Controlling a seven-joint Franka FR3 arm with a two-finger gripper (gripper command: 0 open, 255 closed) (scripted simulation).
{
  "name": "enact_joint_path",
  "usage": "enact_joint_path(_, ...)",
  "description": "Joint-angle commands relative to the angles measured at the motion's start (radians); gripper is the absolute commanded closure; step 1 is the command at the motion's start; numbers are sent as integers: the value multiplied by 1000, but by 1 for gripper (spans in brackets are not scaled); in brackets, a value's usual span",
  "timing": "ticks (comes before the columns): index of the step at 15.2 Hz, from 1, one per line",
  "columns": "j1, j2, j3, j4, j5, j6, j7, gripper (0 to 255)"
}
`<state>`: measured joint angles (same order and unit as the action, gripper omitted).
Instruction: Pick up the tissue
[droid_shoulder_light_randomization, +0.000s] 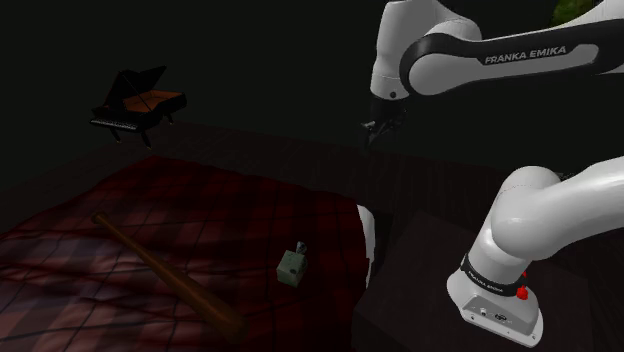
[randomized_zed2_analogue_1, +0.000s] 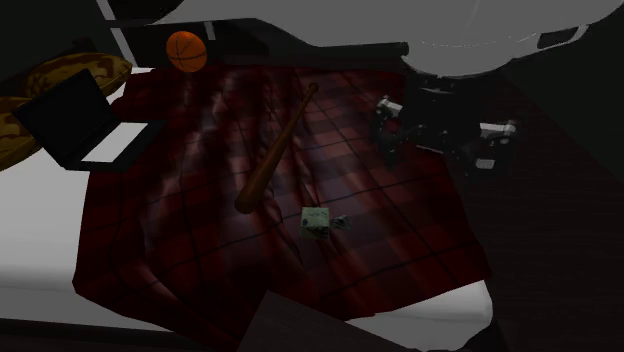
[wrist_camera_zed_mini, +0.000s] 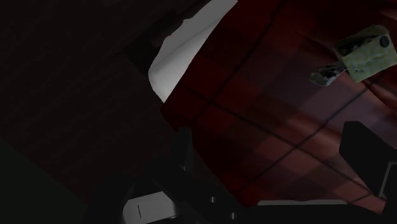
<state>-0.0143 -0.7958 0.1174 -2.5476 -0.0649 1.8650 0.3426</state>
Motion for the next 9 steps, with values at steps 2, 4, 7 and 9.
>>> enact_joint_path(2, -10, 62, 51, -45, 18, 104, 102, 0)
enact_joint_path(4, -16, 108, 89, -70, 29, 171, 171, 0)
enact_joint_path(7, -31, 192, 147, -94, 38, 274, 278, 0)
enact_joint_path(9, -46, 259, 187, -100, 36, 342, 353, 0)
